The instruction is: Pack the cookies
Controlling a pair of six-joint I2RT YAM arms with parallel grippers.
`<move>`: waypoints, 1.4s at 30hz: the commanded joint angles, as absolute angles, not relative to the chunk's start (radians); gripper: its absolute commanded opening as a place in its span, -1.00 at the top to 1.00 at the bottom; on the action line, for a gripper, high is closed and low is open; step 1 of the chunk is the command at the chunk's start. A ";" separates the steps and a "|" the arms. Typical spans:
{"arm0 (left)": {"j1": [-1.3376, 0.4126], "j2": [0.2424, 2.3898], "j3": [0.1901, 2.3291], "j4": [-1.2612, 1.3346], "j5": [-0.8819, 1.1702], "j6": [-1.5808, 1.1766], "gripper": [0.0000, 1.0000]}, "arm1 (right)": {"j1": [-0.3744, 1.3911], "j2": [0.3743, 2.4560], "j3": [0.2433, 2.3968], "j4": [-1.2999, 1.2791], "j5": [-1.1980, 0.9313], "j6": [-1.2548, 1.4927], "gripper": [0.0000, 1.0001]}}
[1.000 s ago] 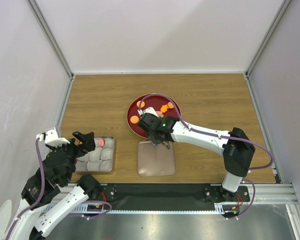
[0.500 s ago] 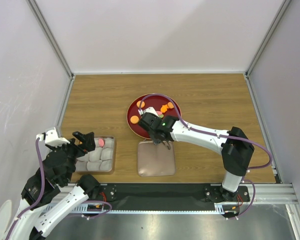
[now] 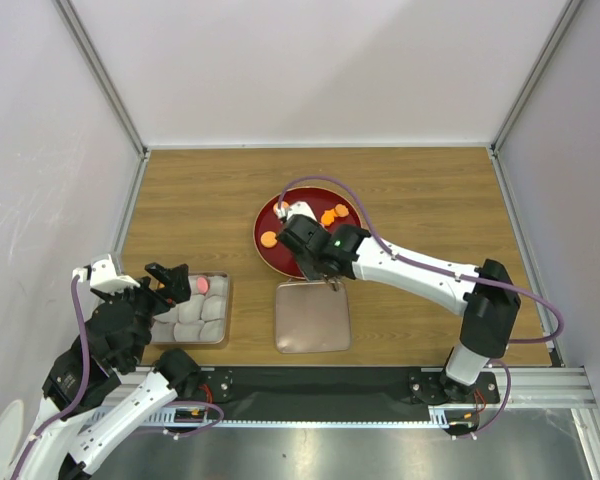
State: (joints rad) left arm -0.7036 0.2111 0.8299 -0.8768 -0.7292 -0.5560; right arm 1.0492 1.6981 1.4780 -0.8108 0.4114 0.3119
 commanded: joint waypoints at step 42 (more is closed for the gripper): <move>-0.699 0.219 0.822 -0.851 -0.729 -0.541 -0.99 | 1.318 2.031 1.940 -0.807 0.311 0.210 0.17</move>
State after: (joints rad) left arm -0.7036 0.2111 0.8299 -0.8768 -0.7292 -0.5560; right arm 1.3102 2.0205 1.8912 -0.8070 0.2821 0.2287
